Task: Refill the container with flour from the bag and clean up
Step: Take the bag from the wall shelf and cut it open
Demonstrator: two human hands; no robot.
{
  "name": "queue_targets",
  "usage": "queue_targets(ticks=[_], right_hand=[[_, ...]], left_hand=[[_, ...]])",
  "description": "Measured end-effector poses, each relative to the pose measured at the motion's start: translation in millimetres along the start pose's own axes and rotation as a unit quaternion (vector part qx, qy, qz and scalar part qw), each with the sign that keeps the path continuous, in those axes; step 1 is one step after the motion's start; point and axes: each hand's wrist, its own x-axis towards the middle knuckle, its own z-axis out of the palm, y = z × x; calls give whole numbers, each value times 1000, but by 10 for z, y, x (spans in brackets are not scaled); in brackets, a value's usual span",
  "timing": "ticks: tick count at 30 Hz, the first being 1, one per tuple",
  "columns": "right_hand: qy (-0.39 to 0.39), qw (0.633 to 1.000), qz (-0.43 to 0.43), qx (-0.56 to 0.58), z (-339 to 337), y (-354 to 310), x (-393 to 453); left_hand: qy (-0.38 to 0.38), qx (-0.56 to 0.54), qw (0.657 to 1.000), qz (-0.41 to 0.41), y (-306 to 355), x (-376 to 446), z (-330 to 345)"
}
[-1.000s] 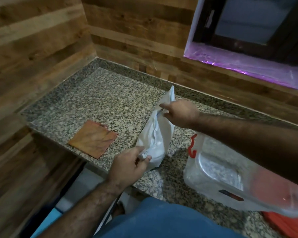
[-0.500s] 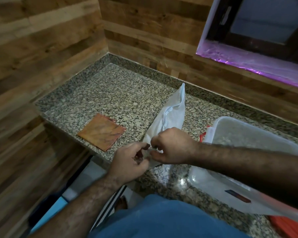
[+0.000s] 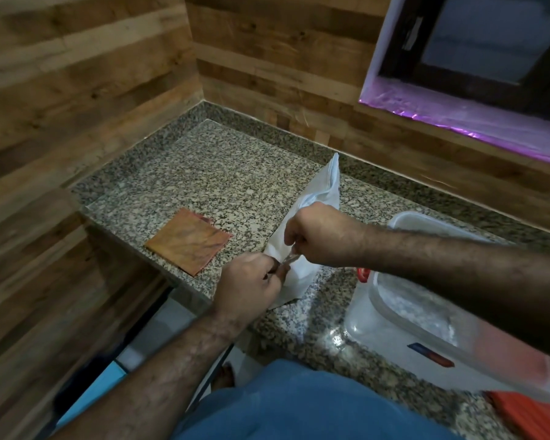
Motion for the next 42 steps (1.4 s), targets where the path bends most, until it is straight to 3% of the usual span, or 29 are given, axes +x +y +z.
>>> queue_targets(ticks=[8,18,27,31,38,42], right_hand=[[-9,998,54,7,-148,487,322],[67,987,146,-15,-440,1199,787],[87,974,206,-22,-560,1349,1060],[108,958,249,-88,-779,1588,1058],[141,952,250,-108,-665,1855,981],[232,938,199,-166,-430,1577,900]], left_hand=[[13,-20,996,82,-52,-39,-30],[-10,-32,994,106,-206,-40,-34],[-78,-57,988,123,-310,148,-49],[-124,-58,982,133,-366,231,-53],[-183,-88,969,144,-436,335,-39],[-210,-113,960,149,-438,386,-55]])
